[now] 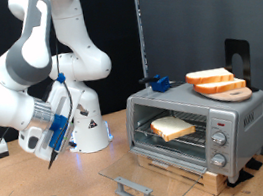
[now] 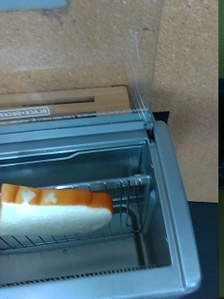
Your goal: Make a piece of toast with the oven
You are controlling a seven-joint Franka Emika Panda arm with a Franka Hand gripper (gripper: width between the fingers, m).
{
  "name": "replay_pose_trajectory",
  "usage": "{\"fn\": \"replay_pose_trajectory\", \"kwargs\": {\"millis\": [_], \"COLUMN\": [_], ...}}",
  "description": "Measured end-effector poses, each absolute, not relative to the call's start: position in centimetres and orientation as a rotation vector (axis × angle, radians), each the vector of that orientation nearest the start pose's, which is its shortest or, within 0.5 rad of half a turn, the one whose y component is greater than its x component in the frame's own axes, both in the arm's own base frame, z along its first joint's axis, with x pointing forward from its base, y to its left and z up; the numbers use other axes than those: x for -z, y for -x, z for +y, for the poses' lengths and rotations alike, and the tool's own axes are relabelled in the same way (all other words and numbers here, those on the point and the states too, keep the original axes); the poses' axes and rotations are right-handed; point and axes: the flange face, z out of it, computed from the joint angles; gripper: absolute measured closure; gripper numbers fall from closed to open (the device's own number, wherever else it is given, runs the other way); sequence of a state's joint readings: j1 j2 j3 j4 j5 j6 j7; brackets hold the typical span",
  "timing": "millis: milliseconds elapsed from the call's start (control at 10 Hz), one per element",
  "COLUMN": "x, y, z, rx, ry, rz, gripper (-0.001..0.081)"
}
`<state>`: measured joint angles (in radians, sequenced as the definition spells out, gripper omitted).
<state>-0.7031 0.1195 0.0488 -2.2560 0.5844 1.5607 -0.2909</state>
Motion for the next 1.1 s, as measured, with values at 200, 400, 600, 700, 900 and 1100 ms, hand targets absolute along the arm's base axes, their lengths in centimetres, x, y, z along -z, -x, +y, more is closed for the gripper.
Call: {"fn": "replay_pose_trajectory", "kwargs": {"millis": [200,400,600,700,900,1100], "x": [-26.8,-24.0,-21.2,-19.9,-17.6,-16.0], "y": [-38.7,-38.8,-38.8,-38.7,-38.6,-38.5], "z": [-22.4,-22.6,-22.6,-22.4,-21.2,-19.3], "rx": [-0.555,-0.554,-0.553,-0.583,-0.66,-0.704], "ry": [2.145,2.176,2.204,2.205,2.184,2.179], "rz": [0.677,0.687,0.726,0.752,0.763,0.734], "gripper": [-0.0002,-0.0002,-0.0002,-0.0002,-0.0002,-0.0002]}}
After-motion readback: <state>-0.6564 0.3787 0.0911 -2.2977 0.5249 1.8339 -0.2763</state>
